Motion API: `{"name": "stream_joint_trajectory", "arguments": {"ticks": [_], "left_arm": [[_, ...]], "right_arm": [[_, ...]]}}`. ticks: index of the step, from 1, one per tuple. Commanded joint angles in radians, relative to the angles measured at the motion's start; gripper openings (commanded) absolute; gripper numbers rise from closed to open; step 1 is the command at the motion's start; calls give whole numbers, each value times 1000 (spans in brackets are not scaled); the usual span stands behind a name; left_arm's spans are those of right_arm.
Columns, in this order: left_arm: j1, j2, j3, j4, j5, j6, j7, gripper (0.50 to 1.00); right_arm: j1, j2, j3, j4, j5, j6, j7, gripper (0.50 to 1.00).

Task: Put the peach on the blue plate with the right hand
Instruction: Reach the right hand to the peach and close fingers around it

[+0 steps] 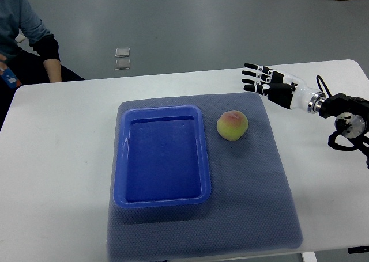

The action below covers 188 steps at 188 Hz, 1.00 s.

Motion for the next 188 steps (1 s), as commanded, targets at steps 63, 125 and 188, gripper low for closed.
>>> {"name": "stream_joint_trajectory", "arguments": {"ticks": [63,125,188], "left_arm": [[14,0,-3,4,-2,0,0,1000],[14,0,-2,0,0,0,0,1000],[15,0,-2,-1,0,0,0,1000]], "right_arm": [[40,-13,-1,38,-379,-16,129,938],[80,-13,-7,141,-1086,-68,263,936],[78,3,-113,120,-1243,-221,266,934]]}}
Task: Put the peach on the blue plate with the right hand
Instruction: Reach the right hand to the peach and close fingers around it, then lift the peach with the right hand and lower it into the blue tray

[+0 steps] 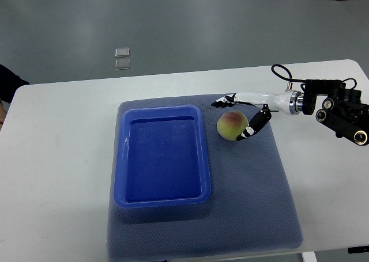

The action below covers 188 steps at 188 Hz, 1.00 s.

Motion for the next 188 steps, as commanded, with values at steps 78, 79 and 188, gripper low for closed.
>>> {"name": "stream_joint_trajectory", "arguments": {"ticks": [78,79,188], "left_arm": [[1,0,1,-3,-2,-1,0,1000],[1,0,1,-3,-2,-1,0,1000],[1,0,1,-3,-2,-3,0,1000]], "right_arm": [[18,20,-78,-24,-2,-147,0,654],[18,20,-78,-24,-2,-147,0,654],[119,237,-102,24,-6,-134,3,750]]}}
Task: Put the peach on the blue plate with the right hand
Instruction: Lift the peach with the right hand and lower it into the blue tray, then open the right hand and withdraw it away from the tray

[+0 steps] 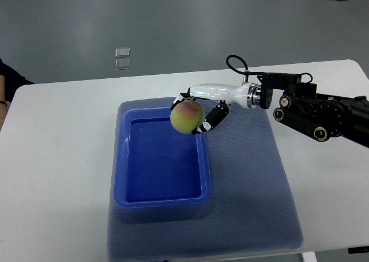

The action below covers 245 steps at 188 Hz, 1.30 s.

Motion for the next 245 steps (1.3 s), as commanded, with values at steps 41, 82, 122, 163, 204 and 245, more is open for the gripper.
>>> {"name": "stream_joint_trajectory", "arguments": {"ticks": [41,82,122,163,204,245], "left_arm": [[0,0,-2,2,0,0,0,1000],[0,0,-2,0,0,2,0,1000],[0,0,-2,0,0,0,0,1000],[0,0,0,0,0,0,0,1000],[0,0,0,0,0,0,0,1000],[0,0,0,0,0,0,0,1000]], "right_arm": [[-42,99,-81,-37,-6,-29,-5,915],[-50,83,-66,-37,13,-32,-2,930],[-44,33,37,-26,155,14,3,930],[-52,-75,149,-28,504,240,-6,930],[-116,-127,163,-75,879,279,-65,930],[-185,-125,163,-111,1148,276,-150,930]]}}
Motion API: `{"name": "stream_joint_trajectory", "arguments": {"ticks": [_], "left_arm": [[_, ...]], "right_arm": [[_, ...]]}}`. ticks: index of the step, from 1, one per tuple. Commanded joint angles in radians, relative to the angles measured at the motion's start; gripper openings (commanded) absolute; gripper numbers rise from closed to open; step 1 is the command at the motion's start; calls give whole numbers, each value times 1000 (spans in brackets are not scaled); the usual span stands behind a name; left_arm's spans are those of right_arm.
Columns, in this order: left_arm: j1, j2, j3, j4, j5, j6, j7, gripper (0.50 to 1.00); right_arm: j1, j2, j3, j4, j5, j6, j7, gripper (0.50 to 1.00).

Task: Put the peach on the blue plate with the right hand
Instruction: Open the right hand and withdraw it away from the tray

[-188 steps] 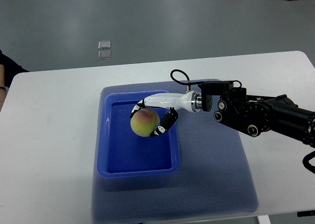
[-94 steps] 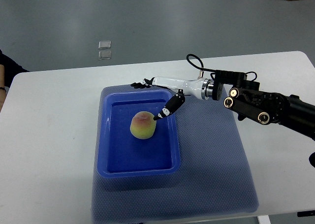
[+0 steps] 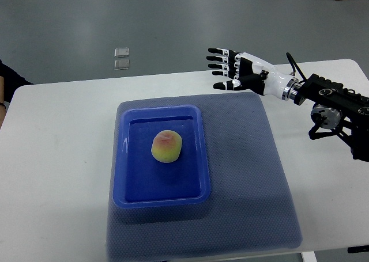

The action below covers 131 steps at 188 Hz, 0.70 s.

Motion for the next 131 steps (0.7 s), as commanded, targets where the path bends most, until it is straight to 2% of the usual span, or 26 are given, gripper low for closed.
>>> {"name": "stream_joint_trajectory", "arguments": {"ticks": [1,18,28,29,39,48,49,131], "left_arm": [[0,0,0,0,0,0,0,1000],[0,0,0,0,0,0,0,1000],[0,0,0,0,0,0,0,1000],[0,0,0,0,0,0,0,1000],[0,0,0,0,0,0,0,1000],[0,0,0,0,0,0,0,1000],[0,0,0,0,0,0,0,1000],[0,0,-2,-14,-2,0,0,1000]], "right_arm": [[-35,2,0,-17,126,-4,-42,930],[-55,8,-2,-20,219,-7,-83,930],[-55,8,-2,-20,219,-7,-83,930],[-70,10,-2,-20,274,-10,-113,930],[-86,11,-2,-20,333,-12,-141,930],[-86,11,-2,-20,333,-12,-141,930],[-96,16,-2,-20,377,-10,-157,930],[-109,27,-2,-20,401,-5,-146,930]]}}
